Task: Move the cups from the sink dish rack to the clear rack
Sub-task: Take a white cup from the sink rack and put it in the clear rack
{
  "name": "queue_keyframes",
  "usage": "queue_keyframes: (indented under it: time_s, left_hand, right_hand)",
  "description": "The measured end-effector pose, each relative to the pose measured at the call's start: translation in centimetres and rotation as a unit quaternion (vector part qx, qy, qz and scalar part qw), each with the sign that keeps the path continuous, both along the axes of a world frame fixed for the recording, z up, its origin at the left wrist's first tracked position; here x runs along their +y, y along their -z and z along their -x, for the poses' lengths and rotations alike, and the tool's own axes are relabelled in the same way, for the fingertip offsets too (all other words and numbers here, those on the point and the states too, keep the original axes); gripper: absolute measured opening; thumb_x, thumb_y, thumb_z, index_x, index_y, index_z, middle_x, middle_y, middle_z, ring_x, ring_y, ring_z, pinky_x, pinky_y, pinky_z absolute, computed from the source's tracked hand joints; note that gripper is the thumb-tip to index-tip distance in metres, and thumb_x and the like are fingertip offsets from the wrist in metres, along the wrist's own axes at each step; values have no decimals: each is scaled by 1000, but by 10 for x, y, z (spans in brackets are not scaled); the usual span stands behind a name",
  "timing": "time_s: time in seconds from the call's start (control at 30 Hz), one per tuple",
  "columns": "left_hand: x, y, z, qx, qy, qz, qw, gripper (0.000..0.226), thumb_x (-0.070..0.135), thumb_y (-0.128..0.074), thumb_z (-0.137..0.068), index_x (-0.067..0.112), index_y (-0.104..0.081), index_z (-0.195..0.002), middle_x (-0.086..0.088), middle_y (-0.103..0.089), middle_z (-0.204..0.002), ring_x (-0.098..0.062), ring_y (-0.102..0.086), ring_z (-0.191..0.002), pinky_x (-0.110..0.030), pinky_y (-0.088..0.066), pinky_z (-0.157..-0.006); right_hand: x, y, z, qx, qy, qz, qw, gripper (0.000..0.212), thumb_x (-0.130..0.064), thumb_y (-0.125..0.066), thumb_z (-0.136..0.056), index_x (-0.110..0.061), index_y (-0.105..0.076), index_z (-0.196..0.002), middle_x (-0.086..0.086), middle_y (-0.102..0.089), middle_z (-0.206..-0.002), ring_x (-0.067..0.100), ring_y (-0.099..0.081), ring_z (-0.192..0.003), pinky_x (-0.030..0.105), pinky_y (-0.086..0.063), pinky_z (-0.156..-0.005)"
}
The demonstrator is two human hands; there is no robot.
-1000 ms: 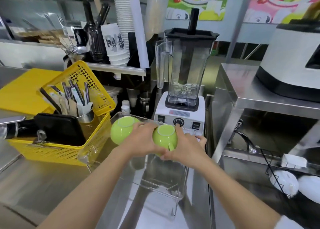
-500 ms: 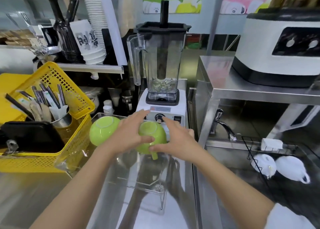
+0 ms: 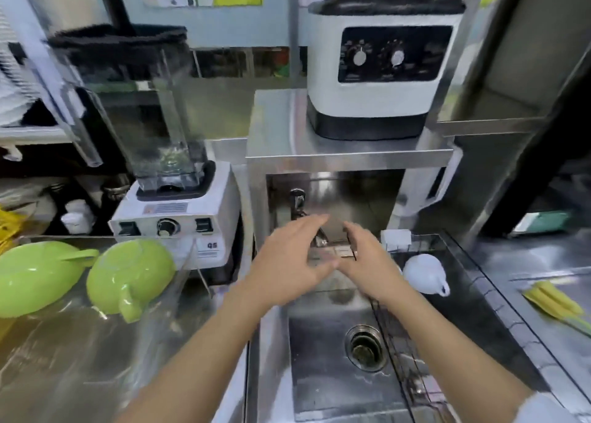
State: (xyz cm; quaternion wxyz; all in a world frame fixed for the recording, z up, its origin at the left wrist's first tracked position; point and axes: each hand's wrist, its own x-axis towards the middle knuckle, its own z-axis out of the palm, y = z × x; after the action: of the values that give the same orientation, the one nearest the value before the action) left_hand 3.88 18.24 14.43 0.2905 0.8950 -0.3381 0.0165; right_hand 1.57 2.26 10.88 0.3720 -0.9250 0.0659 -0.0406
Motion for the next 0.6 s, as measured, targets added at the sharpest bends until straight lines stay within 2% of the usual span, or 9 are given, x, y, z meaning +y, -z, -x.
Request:
queue_keyframes:
  time_s: [0.07, 0.17, 0.27, 0.37, 0.5, 0.6]
  left_hand:
    - [-36, 16, -3, 4, 13, -20, 1000, 72, 43, -60, -81, 20, -28, -142, -1, -34, -149, -15, -31, -135, -26, -22, -110]
    - [-81, 45, -11, 25, 24, -68, 997, 76, 41, -60, -82, 20, -22, -144, -2, -27, -153, -18, -24, -140, -31, -19, -115]
    - [-122, 79, -22, 50, 28, -130, 990, 74, 35, -59, -80, 18, -23, -143, -7, -32, -150, -24, -30, -136, -39, -27, -112]
    - [-153, 108, -30, 58, 17, -196, 979, 69, 27, -58, -78, 8, -28, -137, -13, -38, -143, -29, -36, -129, -39, -30, -108]
    - [-181, 137, -36, 15, 8, -254, 967, 63, 29, -55, -83, 8, -28, -136, -10, -39, -141, -25, -33, -132, -36, -9, -115]
    - [-190, 149, -45, 20, 1, -304, 952, 64, 29, -57, -82, 9, -27, -135, -9, -43, -137, -25, -37, -129, -39, -10, -114]
  right_hand:
    - [-34, 14, 4, 23, 23, 0, 999, 76, -47, -63, -78, -22, -28, -141, 6, -41, -145, 24, -41, -130, 41, -37, -107]
    - [-75, 40, 7, 49, 55, -6, 997, 77, -46, -64, -78, -18, -29, -141, 8, -40, -145, 26, -41, -130, 44, -37, -106]
    - [-111, 73, 3, 87, 72, -22, 993, 71, -50, -62, -70, -18, -39, -129, 6, -52, -128, 26, -51, -115, 46, -44, -96]
    - [-139, 116, -7, 128, 68, -45, 988, 68, -54, -61, -64, -26, -42, -124, 2, -56, -120, 22, -56, -108, 46, -50, -89]
    - [-156, 148, -15, 160, 58, -76, 983, 71, -55, -61, -60, -30, -39, -123, 3, -55, -119, 23, -59, -102, 47, -52, -85]
    - [-157, 149, -17, 163, 48, -71, 983, 69, -49, -64, -61, -36, -37, -123, 2, -54, -119, 23, -58, -103, 48, -52, -85]
